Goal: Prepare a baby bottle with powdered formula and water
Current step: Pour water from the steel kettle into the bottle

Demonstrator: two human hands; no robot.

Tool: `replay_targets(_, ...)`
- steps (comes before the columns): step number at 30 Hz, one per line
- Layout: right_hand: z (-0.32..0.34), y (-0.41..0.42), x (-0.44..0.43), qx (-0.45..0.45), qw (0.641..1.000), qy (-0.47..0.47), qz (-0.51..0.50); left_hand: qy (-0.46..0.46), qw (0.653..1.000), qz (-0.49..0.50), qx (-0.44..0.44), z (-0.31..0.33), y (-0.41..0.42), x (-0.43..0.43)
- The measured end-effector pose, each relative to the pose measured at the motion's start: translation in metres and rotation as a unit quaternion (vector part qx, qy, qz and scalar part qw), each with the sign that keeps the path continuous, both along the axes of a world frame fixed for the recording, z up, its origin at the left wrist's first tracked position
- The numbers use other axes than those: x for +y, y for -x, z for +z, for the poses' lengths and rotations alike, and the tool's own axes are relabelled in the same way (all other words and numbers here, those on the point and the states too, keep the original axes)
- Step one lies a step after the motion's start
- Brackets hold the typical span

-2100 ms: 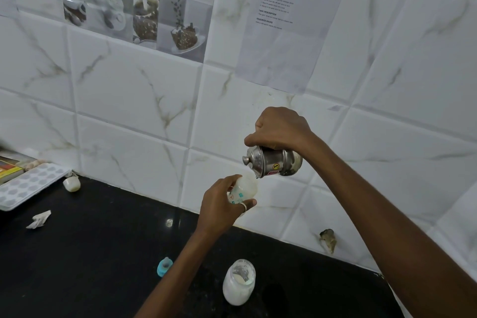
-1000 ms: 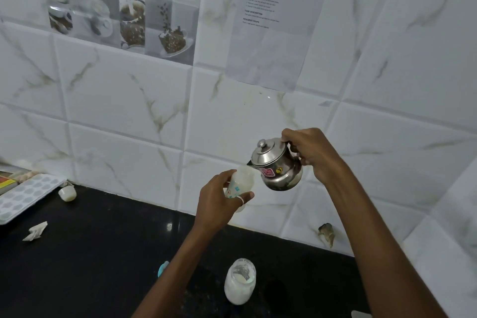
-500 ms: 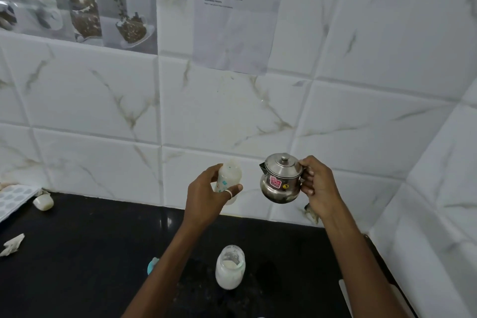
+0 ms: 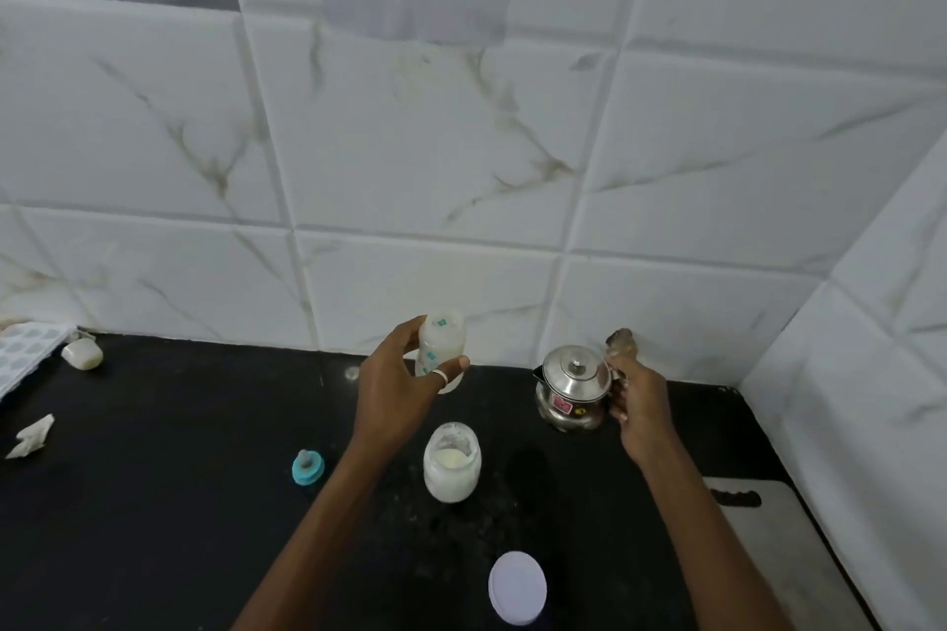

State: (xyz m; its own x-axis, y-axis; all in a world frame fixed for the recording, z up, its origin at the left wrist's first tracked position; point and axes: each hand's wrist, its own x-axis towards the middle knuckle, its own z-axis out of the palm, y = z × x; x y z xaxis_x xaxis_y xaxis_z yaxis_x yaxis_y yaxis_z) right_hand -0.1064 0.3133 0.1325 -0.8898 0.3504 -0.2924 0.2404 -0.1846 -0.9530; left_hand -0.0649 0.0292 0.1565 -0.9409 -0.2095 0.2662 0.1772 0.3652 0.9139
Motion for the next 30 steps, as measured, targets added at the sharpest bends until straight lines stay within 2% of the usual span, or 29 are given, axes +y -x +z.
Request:
replay_targets(6,-0.064,0.002,0.003,-0.048,0.999,0.018,0.000,0.021,0.999,-0.001,-0.032,-0.033,-0.007,0.010)
replay_targets(14,-0.135,-0.003,-0.004,-0.092,0.995,0.025,0.017,-0.009,0.998,0.011,-0.064,-0.074,-0.019,0.022)
replay_targets(22,-0.167,0.001,-0.009,-0.116,0.993,0.018,0.032,-0.008,0.997,0.008,-0.071,-0.093,-0.028,0.020)
replay_targets(30,-0.178,0.007,-0.006,-0.101,0.994,0.009,0.045,-0.022,0.996,0.019,-0.086,-0.103,-0.033,0.012)
